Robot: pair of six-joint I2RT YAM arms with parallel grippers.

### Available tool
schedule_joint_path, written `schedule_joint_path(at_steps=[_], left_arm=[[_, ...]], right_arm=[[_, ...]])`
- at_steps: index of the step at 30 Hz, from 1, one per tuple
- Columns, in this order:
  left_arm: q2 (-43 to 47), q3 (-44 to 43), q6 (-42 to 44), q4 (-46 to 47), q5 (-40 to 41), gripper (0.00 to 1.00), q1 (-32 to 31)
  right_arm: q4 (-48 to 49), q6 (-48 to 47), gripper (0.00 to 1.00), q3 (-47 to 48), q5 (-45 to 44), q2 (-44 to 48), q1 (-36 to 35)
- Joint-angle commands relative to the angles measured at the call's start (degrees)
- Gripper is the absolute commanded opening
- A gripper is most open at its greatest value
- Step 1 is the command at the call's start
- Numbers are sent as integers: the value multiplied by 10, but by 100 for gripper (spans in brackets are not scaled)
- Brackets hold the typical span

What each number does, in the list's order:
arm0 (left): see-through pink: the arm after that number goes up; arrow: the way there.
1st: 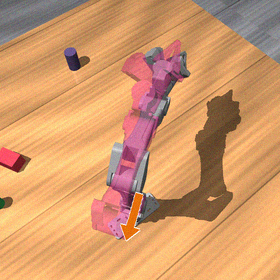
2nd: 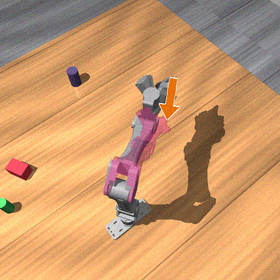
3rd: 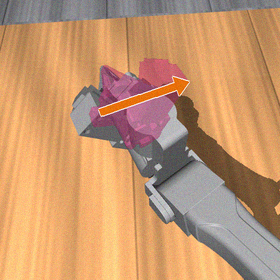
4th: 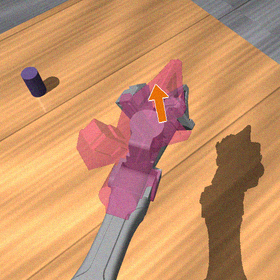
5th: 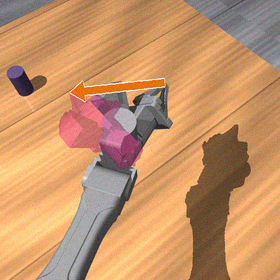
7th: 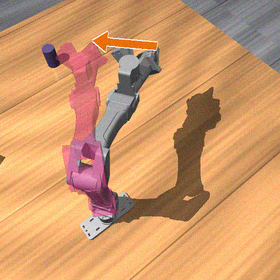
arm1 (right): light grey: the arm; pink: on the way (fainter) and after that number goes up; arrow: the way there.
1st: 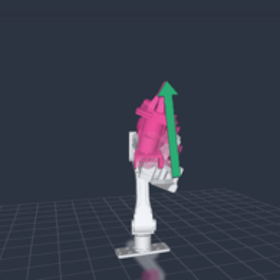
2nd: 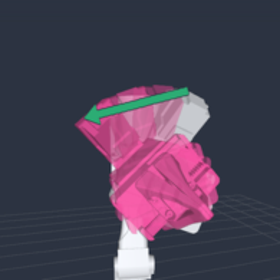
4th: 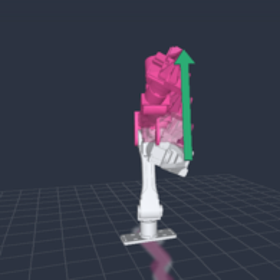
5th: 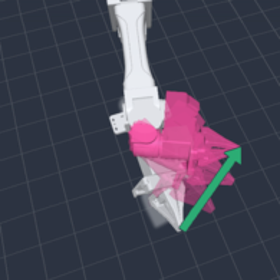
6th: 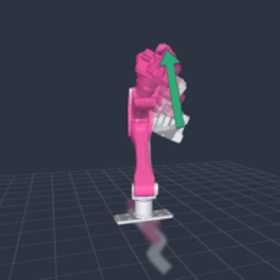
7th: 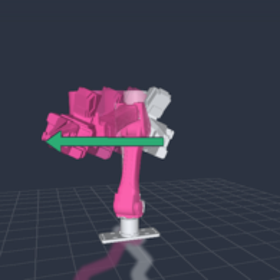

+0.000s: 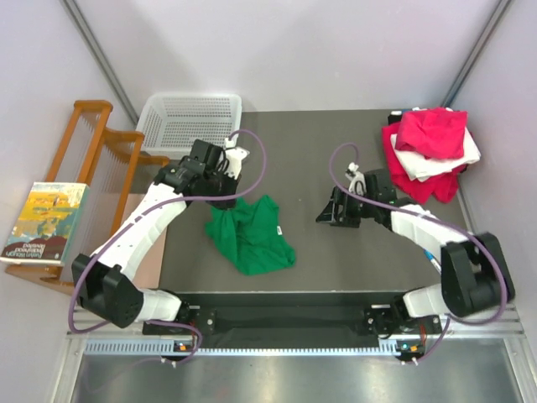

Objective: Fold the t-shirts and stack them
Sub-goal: Flatten the tshirt out

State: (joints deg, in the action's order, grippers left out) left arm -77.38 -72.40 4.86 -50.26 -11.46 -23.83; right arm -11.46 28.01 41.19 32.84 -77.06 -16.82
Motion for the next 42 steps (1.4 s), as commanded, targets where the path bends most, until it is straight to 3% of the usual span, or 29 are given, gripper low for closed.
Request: schedule_joint_path(at_steps=[1, 13, 27, 37, 42], left_arm=[[11, 2, -8, 4, -24, 0, 6], [35, 55, -23, 7, -57, 0, 62], [53, 75, -26, 8, -84, 0, 94], [61, 70, -25, 5, -108, 0, 98], [61, 71, -25, 7, -115, 0, 99]], right_arm=[[101, 15, 65, 37, 48, -92, -28], [70, -14, 64, 221, 27, -264, -149], [99, -20, 63, 304, 46, -388, -153], [100, -19, 61, 351, 43, -422, -153], [105, -16, 55, 362, 42, -440, -153]])
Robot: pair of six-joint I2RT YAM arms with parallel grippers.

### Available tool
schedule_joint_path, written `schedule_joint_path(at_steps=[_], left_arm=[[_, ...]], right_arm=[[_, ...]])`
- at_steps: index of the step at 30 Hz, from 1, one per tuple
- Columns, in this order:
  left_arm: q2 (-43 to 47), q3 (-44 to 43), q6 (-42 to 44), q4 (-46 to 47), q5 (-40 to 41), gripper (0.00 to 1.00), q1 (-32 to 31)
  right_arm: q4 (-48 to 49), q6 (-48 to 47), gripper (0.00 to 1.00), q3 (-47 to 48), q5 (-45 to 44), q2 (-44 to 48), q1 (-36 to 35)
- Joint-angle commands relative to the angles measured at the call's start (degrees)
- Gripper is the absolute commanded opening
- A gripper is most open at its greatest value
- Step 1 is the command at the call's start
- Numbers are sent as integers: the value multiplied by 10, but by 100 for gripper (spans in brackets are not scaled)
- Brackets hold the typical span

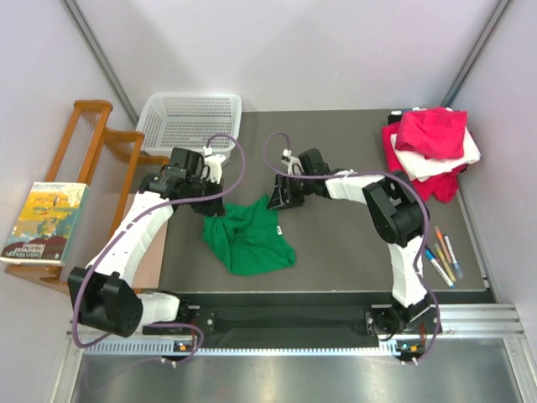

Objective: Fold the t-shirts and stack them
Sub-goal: Flatten the tshirt out

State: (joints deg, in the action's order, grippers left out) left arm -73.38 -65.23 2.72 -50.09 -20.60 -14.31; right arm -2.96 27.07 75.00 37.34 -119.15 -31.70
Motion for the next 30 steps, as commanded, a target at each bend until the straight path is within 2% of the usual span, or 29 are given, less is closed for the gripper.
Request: schedule_joint_path(at_steps=[1, 4, 5, 6, 12, 14, 19, 23, 30], left_arm=[[21, -2, -3, 3, -25, 0, 4], [25, -9, -3, 2, -29, 0, 6], [26, -10, -2, 0, -31, 0, 6], [29, -12, 0, -1, -34, 0, 7], [37, -17, 3, -8, -52, 0, 9], [39, -14, 4, -8, -54, 0, 10], [39, -10, 4, -4, -52, 0, 15], [34, -9, 2, 14, -47, 0, 17], [-8, -25, -14, 75, -80, 0, 19]], right_arm=[[22, -5, 52, 23, -4, -20, -5], [25, -7, 40, 19, -10, -31, -6], [25, -8, 32, 15, -10, -35, -7], [25, -10, 28, 13, -15, -38, -8], [24, -6, 13, 3, -12, -50, -13], [25, -4, 0, 1, -12, -50, -13], [15, -18, 0, -6, -59, -8, -10], [8, -15, 0, -23, -111, 70, 23], [81, 43, 0, -120, -120, 193, 144]])
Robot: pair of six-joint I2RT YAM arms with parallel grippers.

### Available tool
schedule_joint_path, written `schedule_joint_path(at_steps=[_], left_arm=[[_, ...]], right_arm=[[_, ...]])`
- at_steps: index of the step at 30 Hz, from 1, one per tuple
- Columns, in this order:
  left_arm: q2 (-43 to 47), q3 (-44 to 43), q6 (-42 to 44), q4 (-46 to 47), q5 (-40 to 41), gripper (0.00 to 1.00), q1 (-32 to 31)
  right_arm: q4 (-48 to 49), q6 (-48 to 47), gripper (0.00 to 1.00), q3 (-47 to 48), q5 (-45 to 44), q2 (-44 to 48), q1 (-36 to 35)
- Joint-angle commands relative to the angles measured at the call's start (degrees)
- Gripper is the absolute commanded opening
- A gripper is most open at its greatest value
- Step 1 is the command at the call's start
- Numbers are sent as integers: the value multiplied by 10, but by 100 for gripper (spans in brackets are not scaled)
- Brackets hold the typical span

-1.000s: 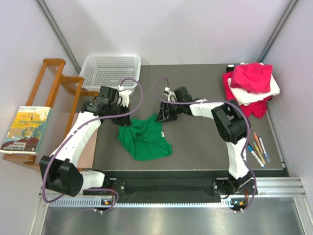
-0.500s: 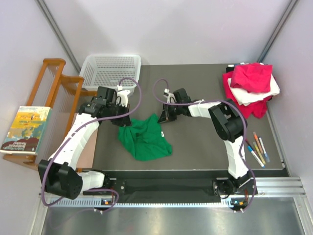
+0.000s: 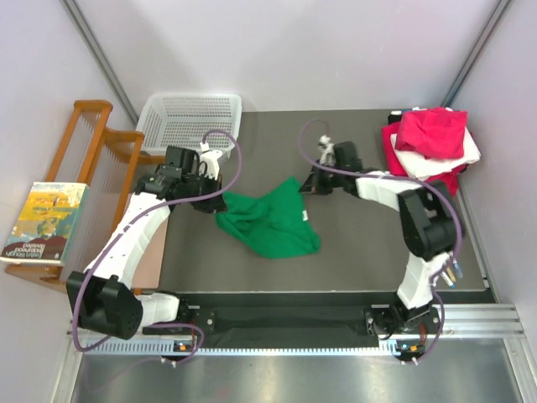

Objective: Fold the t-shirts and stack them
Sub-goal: Flatten the tshirt out

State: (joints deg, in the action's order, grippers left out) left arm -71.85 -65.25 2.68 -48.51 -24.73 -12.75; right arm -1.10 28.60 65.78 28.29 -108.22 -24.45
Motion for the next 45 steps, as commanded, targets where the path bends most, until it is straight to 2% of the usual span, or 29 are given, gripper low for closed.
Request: schedule_joint_path(at_steps=[1, 4, 10, 13, 16, 20, 23, 25, 28, 29, 32, 35, 38, 42, 45], left_arm=[[-31, -36, -18, 73, -47, 0, 4], [-72, -57, -24, 94, -98, 0, 3], [-205, -135, -108, 126, -196, 1, -13], [-288, -182, -109, 80, -237, 12, -38], [-333, -189, -73, 60, -236, 32, -73], [-321, -154, -72, 83, -239, 38, -95], [-288, -145, -59, 73, -220, 38, -96], [-254, -134, -51, 62, -202, 42, -96], [-201, -120, -39, 45, -162, 69, -95], [-185, -110, -36, 41, -149, 84, -94], [-130, -84, -39, 44, -128, 99, -69], [-91, -60, -36, 57, -117, 99, -57], [-90, -44, -50, 95, -97, 99, -74], [-160, -101, -35, 97, 2, 99, -158], [-217, -166, -30, 124, 69, 99, -191]], right_arm=[[63, 28, 0, -36, -30, 94, 81], [57, 29, 0, -48, -26, 122, 120], [59, 43, 0, -79, -16, 153, 177], [56, 45, 0, -97, -15, 161, 189], [58, 45, 0, -115, -23, 167, 200], [58, 48, 0, -123, -22, 168, 223], [63, 48, 0, -122, -18, 169, 234], [66, 48, 0, -121, -18, 166, 236], [73, 51, 0, -120, -11, 156, 235], [73, 52, 0, -119, -9, 152, 235], [83, 55, 0, -122, -3, 142, 235], [100, 62, 0, -127, 4, 131, 234], [116, 72, 0, -130, 16, 123, 232], [120, 71, 0, -130, 17, 118, 220], [119, 71, 0, -133, 17, 119, 209]])
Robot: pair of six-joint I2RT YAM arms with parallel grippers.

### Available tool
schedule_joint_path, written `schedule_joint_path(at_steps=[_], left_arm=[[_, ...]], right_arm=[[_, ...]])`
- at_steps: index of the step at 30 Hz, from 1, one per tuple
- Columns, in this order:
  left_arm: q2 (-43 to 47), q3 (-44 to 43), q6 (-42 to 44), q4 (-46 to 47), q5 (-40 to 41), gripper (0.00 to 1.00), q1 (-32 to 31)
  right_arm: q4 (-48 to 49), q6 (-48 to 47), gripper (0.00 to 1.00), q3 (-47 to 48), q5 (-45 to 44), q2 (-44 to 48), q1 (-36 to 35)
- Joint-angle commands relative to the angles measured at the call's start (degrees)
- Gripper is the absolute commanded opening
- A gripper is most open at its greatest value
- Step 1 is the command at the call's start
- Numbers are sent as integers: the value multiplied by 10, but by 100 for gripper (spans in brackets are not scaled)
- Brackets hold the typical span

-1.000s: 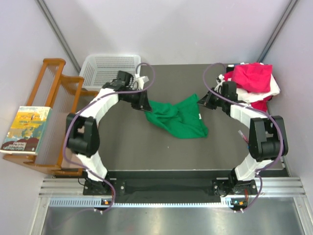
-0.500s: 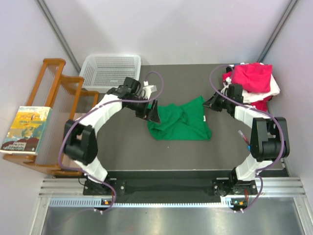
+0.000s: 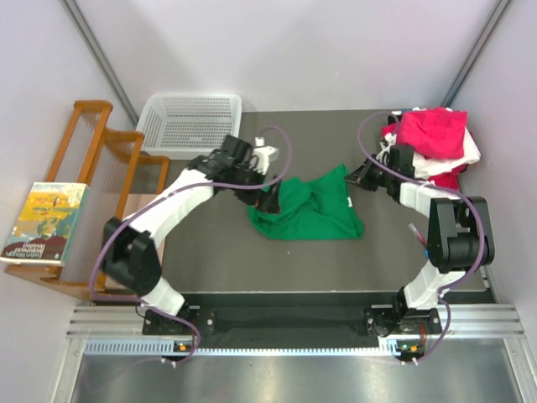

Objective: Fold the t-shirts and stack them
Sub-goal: Flatten the tshirt out

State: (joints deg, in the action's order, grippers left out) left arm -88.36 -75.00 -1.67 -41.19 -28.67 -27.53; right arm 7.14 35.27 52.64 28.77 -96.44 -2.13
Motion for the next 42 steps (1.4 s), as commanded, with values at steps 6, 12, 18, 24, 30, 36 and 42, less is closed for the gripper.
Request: schedule_joint_path(at_steps=[6, 12, 18, 24, 30, 36, 42], left_arm=[[-139, -124, 85, 149, 265, 99, -107], [-174, -79, 136, 268, 383, 99, -145], [-207, -64, 154, 287, 425, 97, -185], [-263, -117, 115, 223, 400, 84, -191], [-275, -118, 110, 223, 405, 65, -193], [-269, -120, 101, 212, 418, 0, -185], [-210, -129, 58, 155, 397, 0, -123]], right_arm=[[38, 2, 0, -7, 16, 0, -26], [38, 2, 0, -5, 25, 0, -31], [31, -1, 0, 3, 25, -1, -31], [31, 2, 0, 2, 29, -1, -31], [30, 1, 0, 2, 30, 2, -31], [25, -4, 0, 0, 31, 3, -31], [25, -6, 0, 0, 30, 1, -31]])
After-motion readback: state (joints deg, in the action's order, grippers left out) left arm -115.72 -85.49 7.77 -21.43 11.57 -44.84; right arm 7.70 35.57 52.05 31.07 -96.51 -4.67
